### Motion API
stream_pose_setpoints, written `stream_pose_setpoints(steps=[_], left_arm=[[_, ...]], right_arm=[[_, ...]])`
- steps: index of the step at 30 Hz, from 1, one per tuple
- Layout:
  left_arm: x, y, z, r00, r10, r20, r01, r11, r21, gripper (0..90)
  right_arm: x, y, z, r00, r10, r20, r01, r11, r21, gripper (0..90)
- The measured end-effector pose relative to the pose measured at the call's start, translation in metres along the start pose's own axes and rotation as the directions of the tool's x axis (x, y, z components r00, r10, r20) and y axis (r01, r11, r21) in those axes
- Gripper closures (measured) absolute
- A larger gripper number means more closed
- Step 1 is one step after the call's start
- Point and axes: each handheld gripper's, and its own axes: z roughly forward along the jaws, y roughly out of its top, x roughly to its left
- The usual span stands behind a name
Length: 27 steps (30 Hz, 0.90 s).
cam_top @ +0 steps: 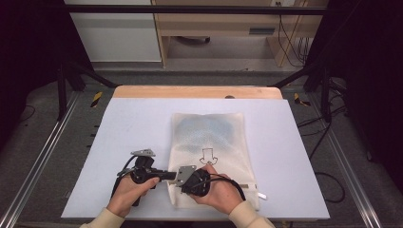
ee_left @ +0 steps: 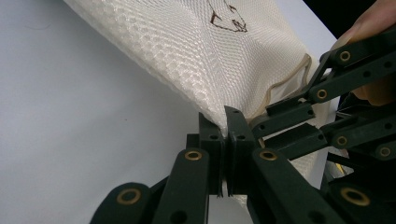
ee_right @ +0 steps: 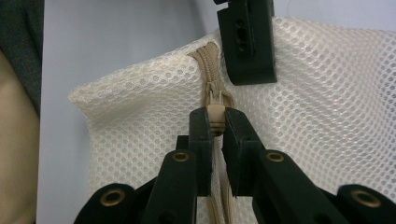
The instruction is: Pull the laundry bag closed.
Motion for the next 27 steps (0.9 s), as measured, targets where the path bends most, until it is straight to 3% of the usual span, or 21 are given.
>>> stream_pose_setpoints(steps=[4, 6, 13, 20, 27], left_arm=[[-0.003, 0.001, 0.001, 0.9996, 0.027, -0.006, -0.027, 0.9996, 0.009, 87.5], [-0.003, 0.003, -0.002, 0.9994, 0.034, -0.009, -0.034, 0.9994, 0.002, 87.5], [0.004, 0.005, -0.014, 0.9984, 0.047, -0.032, -0.048, 0.9987, -0.016, 87.5], [0.003, 0.005, -0.013, 0.9963, 0.075, -0.042, -0.076, 0.9971, -0.009, 87.4], [0.003, 0.003, -0.013, 0.9959, 0.076, -0.049, -0.077, 0.9969, -0.019, 87.4]], right_arm=[[0.000, -0.002, -0.003, 1.0000, -0.005, 0.001, 0.005, 1.000, 0.004, 82.2], [0.000, -0.003, -0.003, 0.9997, -0.021, 0.009, 0.020, 0.999, 0.035, 82.2], [-0.005, -0.019, -0.015, 0.9995, 0.009, 0.031, -0.011, 0.998, 0.063, 82.2], [-0.007, -0.027, -0.023, 0.9993, 0.020, 0.031, -0.022, 0.998, 0.054, 82.2], [-0.009, -0.030, -0.029, 0.9992, 0.019, 0.034, -0.021, 0.998, 0.064, 82.1]])
